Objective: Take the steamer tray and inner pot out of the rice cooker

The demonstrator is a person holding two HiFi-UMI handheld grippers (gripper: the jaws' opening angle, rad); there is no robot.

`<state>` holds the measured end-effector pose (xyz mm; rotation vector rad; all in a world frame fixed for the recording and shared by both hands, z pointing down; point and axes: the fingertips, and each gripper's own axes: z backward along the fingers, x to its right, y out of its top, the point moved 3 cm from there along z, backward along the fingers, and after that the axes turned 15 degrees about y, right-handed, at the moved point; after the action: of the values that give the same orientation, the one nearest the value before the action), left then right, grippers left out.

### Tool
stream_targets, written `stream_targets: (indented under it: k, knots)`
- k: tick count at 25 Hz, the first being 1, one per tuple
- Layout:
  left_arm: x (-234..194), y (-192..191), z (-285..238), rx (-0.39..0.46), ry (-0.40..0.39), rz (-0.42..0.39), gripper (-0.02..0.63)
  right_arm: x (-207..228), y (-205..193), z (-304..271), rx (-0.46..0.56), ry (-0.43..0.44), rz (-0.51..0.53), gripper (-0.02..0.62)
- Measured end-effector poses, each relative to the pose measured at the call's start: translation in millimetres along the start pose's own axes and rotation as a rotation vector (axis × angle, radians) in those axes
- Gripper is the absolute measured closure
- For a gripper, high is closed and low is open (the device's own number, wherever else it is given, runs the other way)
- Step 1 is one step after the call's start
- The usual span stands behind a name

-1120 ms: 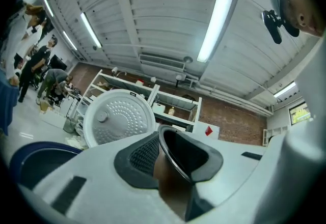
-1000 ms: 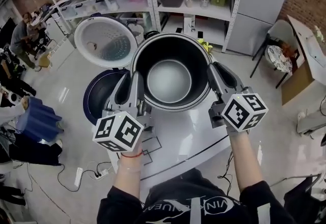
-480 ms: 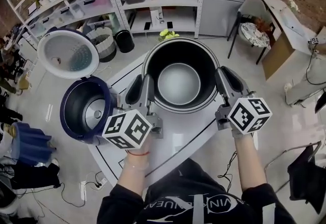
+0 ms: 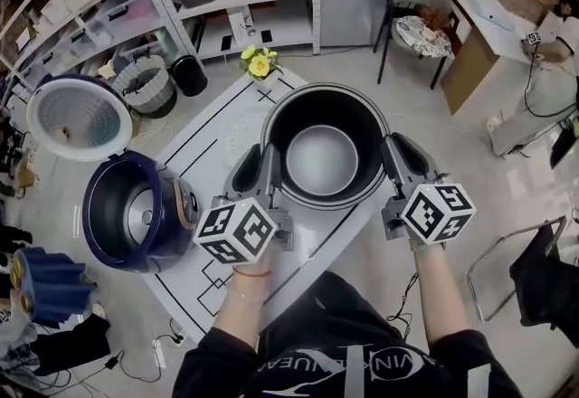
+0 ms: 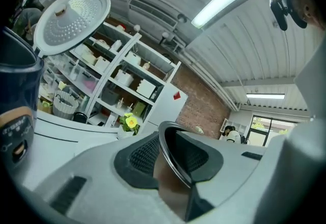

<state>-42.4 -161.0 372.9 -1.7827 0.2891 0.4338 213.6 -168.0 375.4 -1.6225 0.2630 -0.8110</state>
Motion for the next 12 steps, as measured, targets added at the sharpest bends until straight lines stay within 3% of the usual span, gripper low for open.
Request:
stream_targets:
  k: [12]
  knots:
    - [-6.9, -60.1, -21.6, -0.13, 0.036, -0.009, 0.511, 36.5, -49.2, 12.6, -0.058, -0.053, -0.064, 0.532]
